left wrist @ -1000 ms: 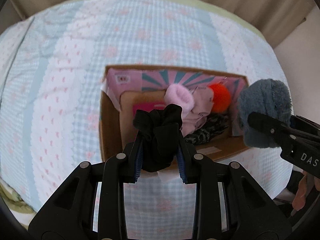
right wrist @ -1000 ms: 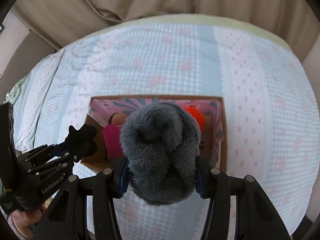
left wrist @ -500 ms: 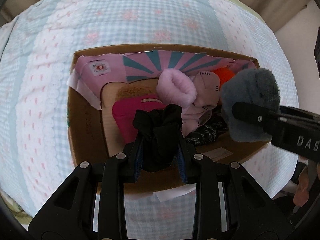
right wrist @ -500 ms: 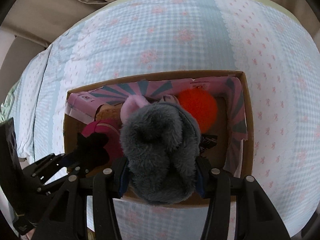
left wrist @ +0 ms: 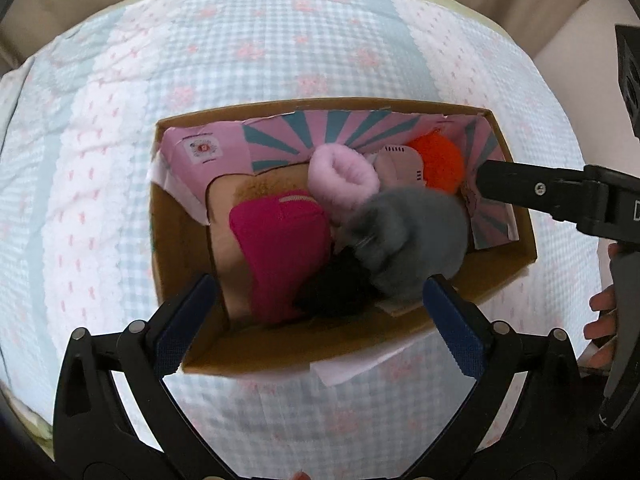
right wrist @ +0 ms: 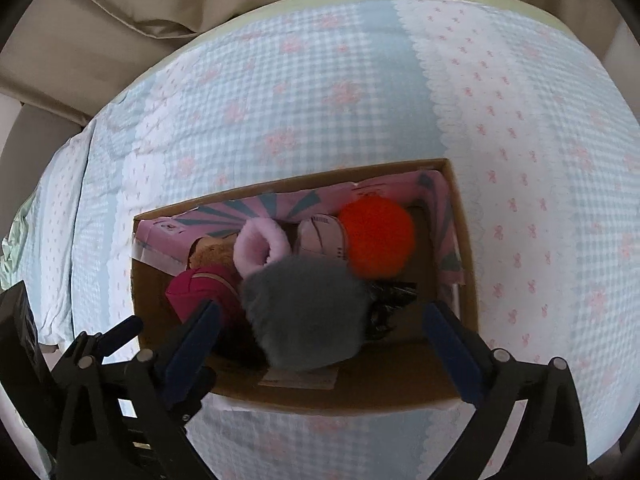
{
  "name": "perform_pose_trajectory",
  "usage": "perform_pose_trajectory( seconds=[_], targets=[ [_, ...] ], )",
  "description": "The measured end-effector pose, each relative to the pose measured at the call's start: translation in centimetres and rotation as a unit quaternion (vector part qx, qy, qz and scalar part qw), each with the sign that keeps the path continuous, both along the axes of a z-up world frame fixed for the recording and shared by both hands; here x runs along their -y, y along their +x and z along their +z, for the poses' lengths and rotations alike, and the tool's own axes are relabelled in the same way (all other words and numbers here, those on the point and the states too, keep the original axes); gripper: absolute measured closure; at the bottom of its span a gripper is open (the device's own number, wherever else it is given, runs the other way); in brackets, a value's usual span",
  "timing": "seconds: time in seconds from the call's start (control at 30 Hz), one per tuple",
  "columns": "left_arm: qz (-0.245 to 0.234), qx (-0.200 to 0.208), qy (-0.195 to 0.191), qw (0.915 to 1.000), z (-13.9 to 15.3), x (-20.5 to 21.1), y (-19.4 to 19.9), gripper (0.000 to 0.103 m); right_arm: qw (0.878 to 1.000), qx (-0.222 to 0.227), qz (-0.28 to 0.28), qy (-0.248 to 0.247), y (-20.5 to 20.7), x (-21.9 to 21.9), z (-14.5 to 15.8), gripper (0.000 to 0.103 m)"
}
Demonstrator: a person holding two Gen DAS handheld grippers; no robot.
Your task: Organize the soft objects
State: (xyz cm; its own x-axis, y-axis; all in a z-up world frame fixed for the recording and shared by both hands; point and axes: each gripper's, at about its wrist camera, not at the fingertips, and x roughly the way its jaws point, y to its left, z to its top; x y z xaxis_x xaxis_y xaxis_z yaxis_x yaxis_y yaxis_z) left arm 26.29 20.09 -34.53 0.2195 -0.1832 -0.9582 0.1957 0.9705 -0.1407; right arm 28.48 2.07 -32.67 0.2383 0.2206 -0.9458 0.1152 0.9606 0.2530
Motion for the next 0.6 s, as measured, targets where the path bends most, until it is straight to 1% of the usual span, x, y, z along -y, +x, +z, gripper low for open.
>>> perform_pose_trajectory(
  seconds=[0.17,0.3,0.47,0.6],
  targets=[
    [0.005,0.011,-0.005,0.9999,1.2,-0.9,-0.9,0.0,1.0,0.004,-0.011,-0.004,-1.0,0.4,0.7,0.002],
    [0.005,0.025,-0.005,0.9997,2.5,-0.9,-1.7,0.0,1.0,0.016,-0.012,-0.008,-1.9,0.4,1.9,0.002],
    [0.008,0.048,-0.002,0.9988,5.4,-0.7,-2.4,0.0,0.999,0.04,-0.008,-0.008,-2.7,0.3,4.2,0.002],
    [0.017,0.077,-0.004,0.9969,9.2,-0.5,-3.0,0.0,0.998,0.066,-0.001,-0.013,-3.5,0.3,6.9,0.002]
  ],
)
